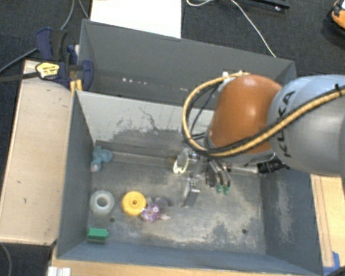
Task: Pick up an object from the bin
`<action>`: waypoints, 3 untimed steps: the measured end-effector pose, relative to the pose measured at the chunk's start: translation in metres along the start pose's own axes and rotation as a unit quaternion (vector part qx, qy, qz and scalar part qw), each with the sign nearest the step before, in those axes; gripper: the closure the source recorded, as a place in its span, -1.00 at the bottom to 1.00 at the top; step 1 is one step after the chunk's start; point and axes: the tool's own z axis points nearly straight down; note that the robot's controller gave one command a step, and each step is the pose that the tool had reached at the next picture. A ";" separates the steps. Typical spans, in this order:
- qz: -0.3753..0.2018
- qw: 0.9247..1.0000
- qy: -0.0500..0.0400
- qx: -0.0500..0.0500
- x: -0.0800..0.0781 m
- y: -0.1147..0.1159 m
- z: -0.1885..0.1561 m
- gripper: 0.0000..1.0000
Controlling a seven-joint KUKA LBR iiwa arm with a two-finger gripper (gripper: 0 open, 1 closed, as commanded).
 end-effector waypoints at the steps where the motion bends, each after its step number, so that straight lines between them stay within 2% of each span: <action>1: 0.001 1.000 -0.004 0.000 -0.001 0.000 -0.005 -1.00; 2: 0.016 1.000 0.002 -0.001 0.032 0.043 0.059 -1.00; 3: -0.073 0.997 -0.003 0.000 0.035 0.056 0.064 -1.00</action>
Offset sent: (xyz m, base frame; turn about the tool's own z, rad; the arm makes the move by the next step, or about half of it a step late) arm -0.0304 0.0402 -0.0557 0.0358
